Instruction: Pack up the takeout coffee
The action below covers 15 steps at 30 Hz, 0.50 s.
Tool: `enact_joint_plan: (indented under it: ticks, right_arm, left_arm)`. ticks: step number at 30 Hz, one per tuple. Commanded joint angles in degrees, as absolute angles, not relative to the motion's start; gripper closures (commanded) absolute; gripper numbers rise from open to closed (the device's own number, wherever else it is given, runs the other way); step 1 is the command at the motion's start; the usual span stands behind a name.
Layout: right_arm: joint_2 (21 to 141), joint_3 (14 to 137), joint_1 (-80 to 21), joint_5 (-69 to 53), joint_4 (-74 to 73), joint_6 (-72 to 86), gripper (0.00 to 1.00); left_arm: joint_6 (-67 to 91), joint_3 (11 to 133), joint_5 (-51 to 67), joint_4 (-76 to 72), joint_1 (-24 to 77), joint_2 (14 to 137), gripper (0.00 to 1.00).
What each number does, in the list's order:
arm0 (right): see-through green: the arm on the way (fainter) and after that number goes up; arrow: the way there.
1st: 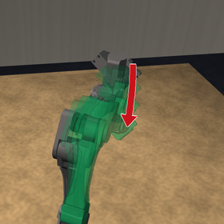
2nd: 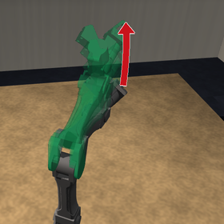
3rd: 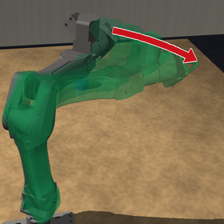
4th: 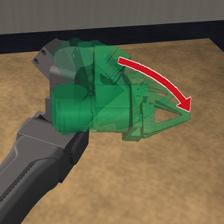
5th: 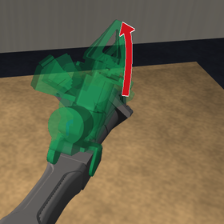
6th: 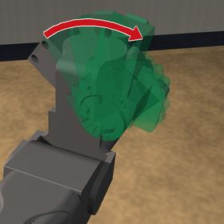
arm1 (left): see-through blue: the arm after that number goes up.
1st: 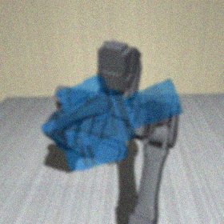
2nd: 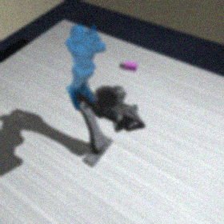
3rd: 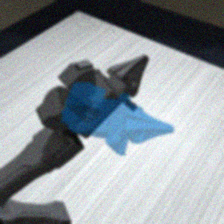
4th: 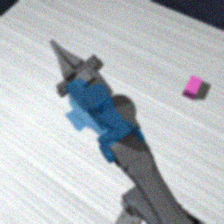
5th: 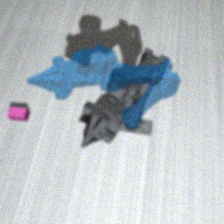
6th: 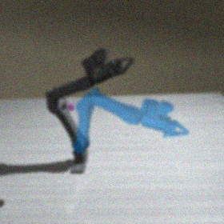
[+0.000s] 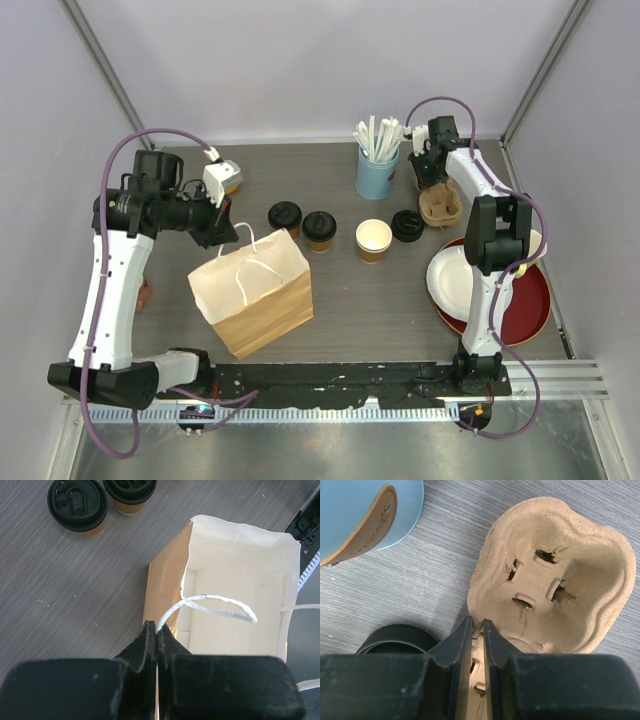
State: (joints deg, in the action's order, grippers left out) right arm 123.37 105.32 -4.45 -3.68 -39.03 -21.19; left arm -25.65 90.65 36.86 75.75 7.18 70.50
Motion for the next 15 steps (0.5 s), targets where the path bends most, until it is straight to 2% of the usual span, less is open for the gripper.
enact_joint_plan:
  ticks: [1, 4, 15]
  right_arm:
    - [121.2, 106.3, -4.6, -3.2, -38.8, -22.1, 0.91]
    - [120.1, 106.4, -4.6, -2.6, -38.9, -21.9, 0.92]
    - [119.8, 106.3, -4.6, -0.7, -39.1, -20.0, 0.76]
  left_arm:
    - [-25.0, 92.8, 37.0, 75.1, 7.4, 70.8, 1.0]
    - [-25.6, 93.0, 36.9, 75.5, 7.5, 70.8, 1.0]
    - [-25.8, 93.3, 36.8, 75.3, 7.4, 71.3, 1.0]
